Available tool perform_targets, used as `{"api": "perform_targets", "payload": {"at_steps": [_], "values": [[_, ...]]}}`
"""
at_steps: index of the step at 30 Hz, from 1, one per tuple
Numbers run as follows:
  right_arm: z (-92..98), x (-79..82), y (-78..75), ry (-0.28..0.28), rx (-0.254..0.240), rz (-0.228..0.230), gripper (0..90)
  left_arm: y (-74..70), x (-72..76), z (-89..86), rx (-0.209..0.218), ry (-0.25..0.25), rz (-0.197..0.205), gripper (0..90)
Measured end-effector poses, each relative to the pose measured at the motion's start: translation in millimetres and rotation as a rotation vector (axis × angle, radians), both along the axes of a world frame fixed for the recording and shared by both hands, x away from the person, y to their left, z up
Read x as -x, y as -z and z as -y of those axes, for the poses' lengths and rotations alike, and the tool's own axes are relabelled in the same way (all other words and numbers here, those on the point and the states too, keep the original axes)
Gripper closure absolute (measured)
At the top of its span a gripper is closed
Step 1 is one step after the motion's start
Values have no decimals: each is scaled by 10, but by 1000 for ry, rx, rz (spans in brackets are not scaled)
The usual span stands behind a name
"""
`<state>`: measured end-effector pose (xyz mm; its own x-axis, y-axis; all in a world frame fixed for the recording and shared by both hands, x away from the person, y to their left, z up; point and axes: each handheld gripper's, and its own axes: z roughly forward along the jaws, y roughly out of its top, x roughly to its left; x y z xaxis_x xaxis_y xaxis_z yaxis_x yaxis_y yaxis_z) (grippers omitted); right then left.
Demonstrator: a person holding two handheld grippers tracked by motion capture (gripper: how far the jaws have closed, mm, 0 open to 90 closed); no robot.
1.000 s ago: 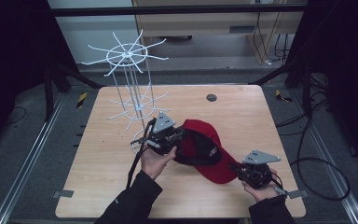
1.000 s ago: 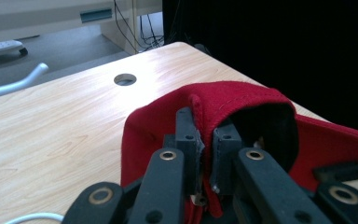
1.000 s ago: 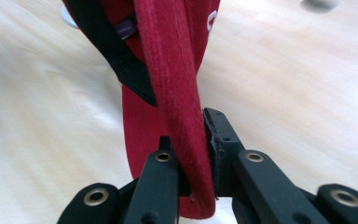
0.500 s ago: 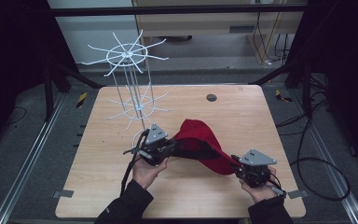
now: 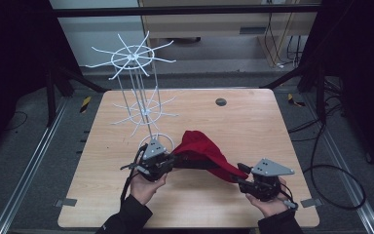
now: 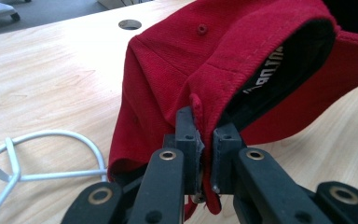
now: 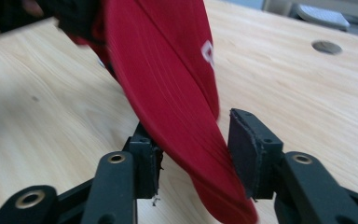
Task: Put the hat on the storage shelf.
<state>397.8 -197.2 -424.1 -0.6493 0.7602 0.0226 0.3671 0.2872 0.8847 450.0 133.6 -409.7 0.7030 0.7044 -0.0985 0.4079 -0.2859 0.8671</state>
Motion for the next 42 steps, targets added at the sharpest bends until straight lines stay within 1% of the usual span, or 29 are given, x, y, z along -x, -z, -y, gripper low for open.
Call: {"api": "perform_targets", "payload": {"at_steps": [1,3,4,5,8,12,14,15,16,17,18,19,20,21,22,23,25,29,33,37,38,39,40,42], "values": [[-16,11,-34,-8,-21,2,544,5,3,-8,-2,-1,1,840],[-31,20,-74,-19,-46,7,523,13,7,-22,0,-1,0,840],[-44,26,-115,-29,-78,8,512,15,7,-28,-2,-1,0,840],[-44,26,-115,-29,-78,8,512,15,8,-31,-2,0,0,840],[-72,34,-199,-45,-116,16,510,12,10,-29,-4,1,0,840],[-68,36,-306,-52,-141,20,529,17,13,-28,-10,2,2,840],[-39,23,-363,-46,-165,22,567,22,15,-25,-11,4,2,840],[-11,-1,-403,-27,-191,32,630,24,17,-23,-13,6,5,840],[-11,-1,-403,-27,-191,32,630,26,18,-23,-12,8,6,840],[1,-14,-416,-13,-202,35,660,30,21,-22,-14,9,4,840],[17,-37,-427,2,-221,35,720,35,23,-21,-15,11,5,840],[32,-64,-433,13,-226,34,754,43,26,-19,-16,12,5,840],[40,-98,-430,38,-220,32,799,50,28,-20,-19,13,4,840],[41,-125,-419,50,-212,20,824,55,30,-20,-20,14,2,840],[37,-147,-405,47,-211,10,844,64,37,-23,-19,14,3,840],[25,-167,-378,41,-200,-2,866,71,44,-28,-17,17,0,840],[-30,-174,-311,27,-155,-42,890,77,53,-35,-17,18,-1,840],[-70,-172,-265,9,-134,-68,894,77,87,-73,-17,25,-3,840],[-111,-157,-215,-14,-116,-92,894,93,147,-137,-28,36,-7,840],[-165,-109,-129,-35,-100,-110,881,133,217,-204,-43,46,-13,840],[-181,-98,-99,-36,-93,-120,880,137,227,-214,-46,47,-16,840],[-203,-94,-55,-42,-88,-132,880,144,237,-226,-44,48,-18,840],[-203,-94,-55,-42,-88,-132,880,148,247,-236,-45,48,-21,840],[-235,-98,-7,-46,-81,-142,881,153,265,-251,-50,53,-24,840]]}}
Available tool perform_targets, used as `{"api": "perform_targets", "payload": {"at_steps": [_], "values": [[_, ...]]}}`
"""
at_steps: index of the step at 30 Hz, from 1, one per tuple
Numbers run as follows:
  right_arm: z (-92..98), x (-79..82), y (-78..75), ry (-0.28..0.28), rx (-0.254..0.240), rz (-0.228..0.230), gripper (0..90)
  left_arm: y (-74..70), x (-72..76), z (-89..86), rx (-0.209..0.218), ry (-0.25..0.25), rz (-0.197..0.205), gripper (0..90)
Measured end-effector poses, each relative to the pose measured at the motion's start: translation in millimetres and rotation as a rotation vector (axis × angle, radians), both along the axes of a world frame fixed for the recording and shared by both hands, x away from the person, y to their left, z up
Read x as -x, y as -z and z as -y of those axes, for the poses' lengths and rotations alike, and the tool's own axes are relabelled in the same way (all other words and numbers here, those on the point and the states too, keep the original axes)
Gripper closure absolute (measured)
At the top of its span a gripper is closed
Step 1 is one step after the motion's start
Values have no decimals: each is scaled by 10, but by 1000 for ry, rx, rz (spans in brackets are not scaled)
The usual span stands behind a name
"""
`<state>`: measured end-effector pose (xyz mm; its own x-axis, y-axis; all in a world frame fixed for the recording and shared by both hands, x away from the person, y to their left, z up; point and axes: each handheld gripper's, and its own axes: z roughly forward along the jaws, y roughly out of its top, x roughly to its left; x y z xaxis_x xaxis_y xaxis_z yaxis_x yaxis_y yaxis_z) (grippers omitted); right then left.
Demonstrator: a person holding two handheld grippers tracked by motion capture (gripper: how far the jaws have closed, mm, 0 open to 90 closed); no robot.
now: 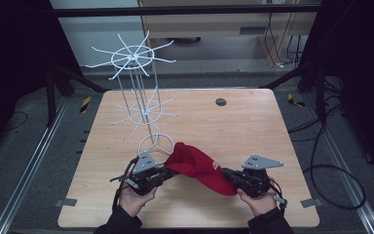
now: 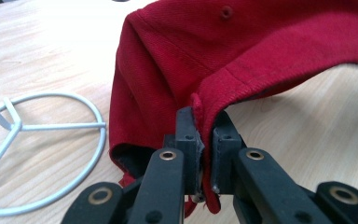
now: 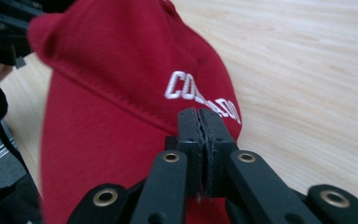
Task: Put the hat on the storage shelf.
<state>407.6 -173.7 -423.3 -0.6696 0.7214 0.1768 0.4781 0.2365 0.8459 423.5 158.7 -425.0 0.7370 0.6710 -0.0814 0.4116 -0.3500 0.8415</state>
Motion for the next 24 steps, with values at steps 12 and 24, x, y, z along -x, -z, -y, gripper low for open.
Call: {"api": "perform_targets", "payload": {"at_steps": [12,24], "values": [[-162,-25,380,-36,101,-82,886,208,65,-25,-96,22,-47,838],[-128,-43,340,-3,76,-9,830,352,144,-251,-194,-19,-75,632]]}}
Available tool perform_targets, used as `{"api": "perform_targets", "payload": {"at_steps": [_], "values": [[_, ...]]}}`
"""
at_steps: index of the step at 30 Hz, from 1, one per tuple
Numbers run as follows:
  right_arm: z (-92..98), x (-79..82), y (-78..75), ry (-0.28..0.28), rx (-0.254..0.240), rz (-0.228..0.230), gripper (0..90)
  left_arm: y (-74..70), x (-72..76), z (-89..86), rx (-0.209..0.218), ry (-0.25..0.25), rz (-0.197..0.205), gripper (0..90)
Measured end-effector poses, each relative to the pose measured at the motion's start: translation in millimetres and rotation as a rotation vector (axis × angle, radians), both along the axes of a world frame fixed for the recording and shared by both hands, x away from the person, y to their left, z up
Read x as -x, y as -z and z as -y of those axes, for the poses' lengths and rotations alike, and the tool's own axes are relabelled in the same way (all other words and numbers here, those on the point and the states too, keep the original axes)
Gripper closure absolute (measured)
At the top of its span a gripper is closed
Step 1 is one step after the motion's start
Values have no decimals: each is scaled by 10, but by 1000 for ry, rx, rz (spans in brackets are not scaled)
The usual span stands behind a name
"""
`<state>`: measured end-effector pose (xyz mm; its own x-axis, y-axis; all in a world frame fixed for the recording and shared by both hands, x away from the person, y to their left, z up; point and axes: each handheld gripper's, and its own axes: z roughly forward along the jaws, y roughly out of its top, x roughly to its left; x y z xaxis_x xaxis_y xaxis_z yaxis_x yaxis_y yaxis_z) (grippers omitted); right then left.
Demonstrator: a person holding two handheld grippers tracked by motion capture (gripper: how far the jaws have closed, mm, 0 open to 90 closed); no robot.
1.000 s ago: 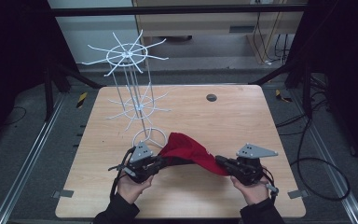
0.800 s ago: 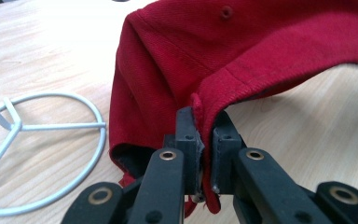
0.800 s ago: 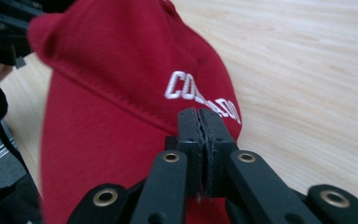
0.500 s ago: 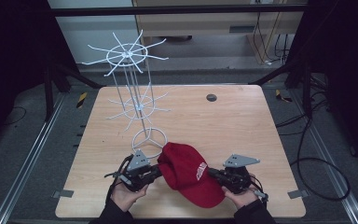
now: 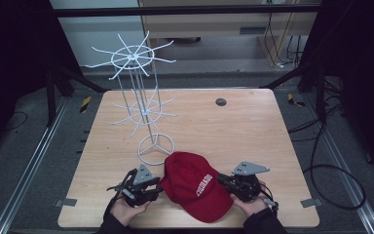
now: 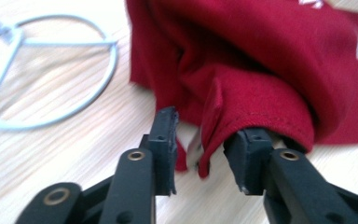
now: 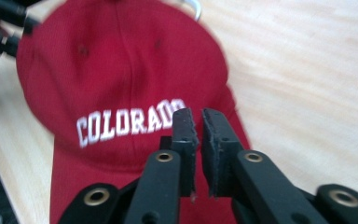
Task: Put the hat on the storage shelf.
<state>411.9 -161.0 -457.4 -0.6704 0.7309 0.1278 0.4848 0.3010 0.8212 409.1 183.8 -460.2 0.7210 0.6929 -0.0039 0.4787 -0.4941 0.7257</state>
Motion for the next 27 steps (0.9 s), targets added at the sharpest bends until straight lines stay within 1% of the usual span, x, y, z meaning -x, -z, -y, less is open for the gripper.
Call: {"api": "perform_targets", "payload": {"at_steps": [2,6,8,9,10,12,15,17,20,25,27], "values": [[15,-6,-52,19,-15,23,818,6,13,-76,-9,-19,-8,573],[22,-30,-131,41,-36,58,797,17,37,-265,-18,-60,-17,512],[9,-43,-163,40,-44,68,788,28,40,-346,-24,-81,-24,497],[-15,-62,-205,42,-45,84,768,35,45,-394,-30,-99,-21,484],[-15,-62,-205,42,-45,84,768,36,47,-424,-32,-108,-21,484],[-45,-76,-251,42,-54,95,751,31,47,-512,-25,-128,-26,468],[-100,-110,-318,43,-64,109,735,13,36,-638,-13,-169,-15,462],[-153,-147,-362,38,-67,118,711,-1,5,-710,9,-203,-3,451],[-256,-194,-430,29,-70,123,669,-5,-47,-768,24,-245,18,412],[-413,-254,-494,9,-69,128,601,-1,-142,-866,40,-310,57,396],[-477,-276,-514,4,-70,132,577,-2,-161,-901,52,-329,64,394]]}}
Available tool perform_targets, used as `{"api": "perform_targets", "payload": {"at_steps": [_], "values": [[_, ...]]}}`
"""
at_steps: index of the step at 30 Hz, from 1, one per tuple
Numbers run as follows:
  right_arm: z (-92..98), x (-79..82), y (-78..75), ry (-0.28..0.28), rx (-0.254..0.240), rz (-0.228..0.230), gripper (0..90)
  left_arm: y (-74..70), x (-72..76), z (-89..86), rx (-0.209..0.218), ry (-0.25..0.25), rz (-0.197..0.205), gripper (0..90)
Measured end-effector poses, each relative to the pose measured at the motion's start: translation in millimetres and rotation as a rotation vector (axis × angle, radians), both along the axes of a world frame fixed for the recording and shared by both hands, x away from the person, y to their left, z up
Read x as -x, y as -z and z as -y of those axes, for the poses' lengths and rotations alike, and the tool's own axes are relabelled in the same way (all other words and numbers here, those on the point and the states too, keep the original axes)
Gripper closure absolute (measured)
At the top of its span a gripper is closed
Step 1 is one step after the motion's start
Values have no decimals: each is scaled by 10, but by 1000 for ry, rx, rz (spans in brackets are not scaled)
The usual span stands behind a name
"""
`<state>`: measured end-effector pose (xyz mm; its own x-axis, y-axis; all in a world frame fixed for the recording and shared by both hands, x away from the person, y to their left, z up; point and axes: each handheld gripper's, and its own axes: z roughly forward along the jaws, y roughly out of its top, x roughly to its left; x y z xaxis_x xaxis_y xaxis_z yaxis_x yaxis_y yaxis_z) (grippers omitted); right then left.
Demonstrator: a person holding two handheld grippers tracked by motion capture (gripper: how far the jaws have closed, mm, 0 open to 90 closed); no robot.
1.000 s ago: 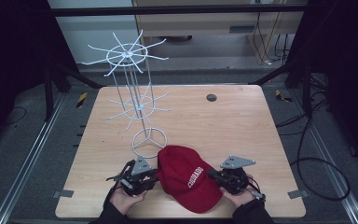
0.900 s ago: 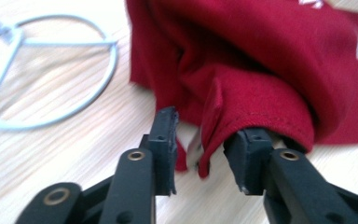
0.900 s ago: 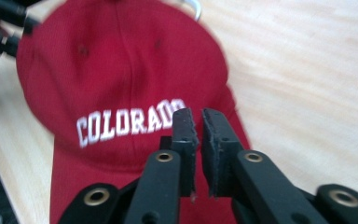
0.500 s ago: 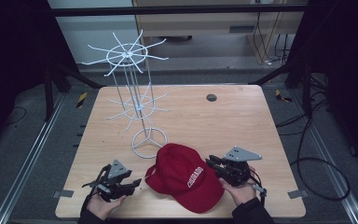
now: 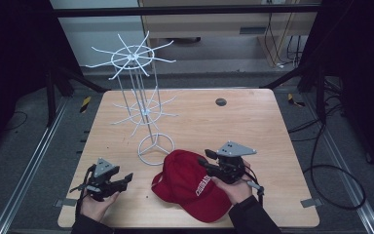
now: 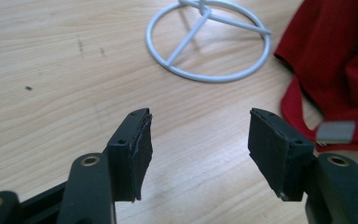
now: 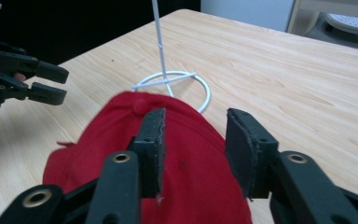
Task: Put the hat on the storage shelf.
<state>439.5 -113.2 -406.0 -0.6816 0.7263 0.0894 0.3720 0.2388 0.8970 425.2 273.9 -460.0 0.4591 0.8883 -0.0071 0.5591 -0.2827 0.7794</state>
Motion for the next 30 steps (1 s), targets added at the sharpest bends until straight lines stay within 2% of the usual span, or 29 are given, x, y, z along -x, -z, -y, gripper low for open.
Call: {"api": "perform_targets", "payload": {"at_steps": [3,8,11,15,18,25,30], "values": [[-105,-36,-21,-2,2,5,541,2,-19,-40,2,-14,5,384],[-325,-108,-16,-18,40,0,452,15,-39,-99,-6,-48,16,347],[-382,-125,-4,-26,46,-6,413,19,-44,-132,-13,-59,22,342],[-520,-164,31,-55,72,-24,313,15,-55,-175,-1,-76,26,335],[-589,-187,59,-66,86,-33,272,15,-57,-187,5,-88,26,333],[-725,-214,119,-80,111,-36,217,5,-54,-218,9,-96,35,333],[-825,-230,170,-94,145,-57,192,5,-54,-225,10,-96,34,335]]}}
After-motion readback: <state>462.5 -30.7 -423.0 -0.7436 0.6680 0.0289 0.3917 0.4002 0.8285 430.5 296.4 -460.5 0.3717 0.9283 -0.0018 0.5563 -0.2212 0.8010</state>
